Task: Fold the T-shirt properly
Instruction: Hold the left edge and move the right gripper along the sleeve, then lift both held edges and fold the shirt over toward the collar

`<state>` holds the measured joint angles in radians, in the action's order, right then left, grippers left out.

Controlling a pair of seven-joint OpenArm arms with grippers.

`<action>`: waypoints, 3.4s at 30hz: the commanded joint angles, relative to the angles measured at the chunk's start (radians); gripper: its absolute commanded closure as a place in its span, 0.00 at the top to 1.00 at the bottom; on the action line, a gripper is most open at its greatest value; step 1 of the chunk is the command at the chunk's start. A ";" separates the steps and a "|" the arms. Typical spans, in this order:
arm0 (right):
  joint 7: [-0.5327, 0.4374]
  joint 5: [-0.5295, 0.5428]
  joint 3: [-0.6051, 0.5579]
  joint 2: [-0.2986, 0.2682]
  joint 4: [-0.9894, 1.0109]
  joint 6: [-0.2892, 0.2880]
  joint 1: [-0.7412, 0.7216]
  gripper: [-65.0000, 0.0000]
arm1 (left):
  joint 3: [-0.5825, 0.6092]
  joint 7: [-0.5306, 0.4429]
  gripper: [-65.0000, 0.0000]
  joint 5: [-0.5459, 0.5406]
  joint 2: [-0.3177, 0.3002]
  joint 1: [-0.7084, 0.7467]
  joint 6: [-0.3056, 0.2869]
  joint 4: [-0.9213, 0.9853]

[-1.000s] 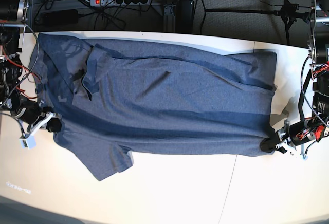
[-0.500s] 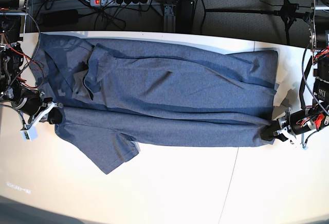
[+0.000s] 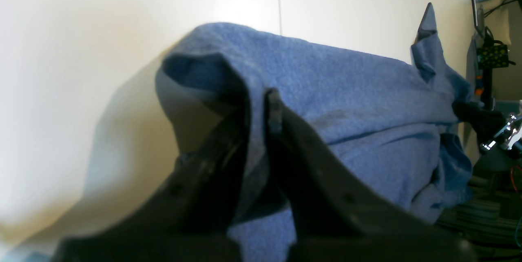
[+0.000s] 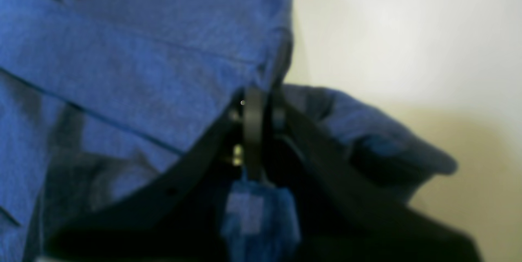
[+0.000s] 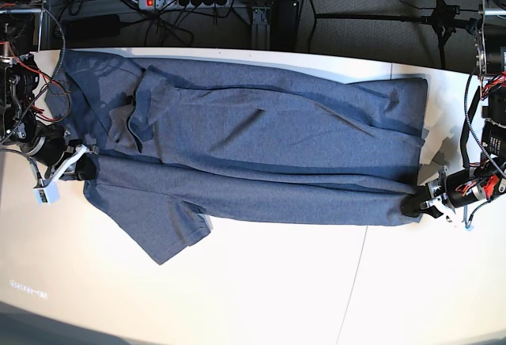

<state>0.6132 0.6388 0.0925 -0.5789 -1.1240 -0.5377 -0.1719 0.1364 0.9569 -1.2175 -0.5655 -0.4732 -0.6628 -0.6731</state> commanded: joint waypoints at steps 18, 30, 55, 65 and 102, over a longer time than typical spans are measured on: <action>-0.066 0.011 0.013 -0.022 -0.035 -0.035 -0.145 0.68 | -0.005 -0.013 0.00 -0.011 -0.019 -0.025 -0.035 -0.016; -0.043 -0.078 0.013 0.012 0.219 -0.029 -0.372 0.68 | -0.005 0.005 0.00 -0.020 -0.019 -0.025 -0.035 -0.016; -0.008 -0.008 0.013 0.134 0.699 -0.035 -0.525 0.68 | -0.005 0.020 0.00 -0.029 -0.019 -0.026 -0.035 -0.016; -0.036 -0.172 0.011 0.243 0.698 -0.035 -0.569 0.68 | -0.005 0.023 0.00 -0.028 -0.019 -0.026 -0.035 -0.016; -0.178 -0.400 -0.252 0.328 0.698 -0.035 -0.572 0.00 | -0.005 0.011 0.00 -0.045 -0.019 -0.029 -0.035 -0.016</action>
<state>0.3874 0.2745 -0.1551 -0.2440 -0.4271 -0.5510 -0.7334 0.1364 0.9852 -1.2415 -0.5652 -0.4740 -0.6628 -0.6743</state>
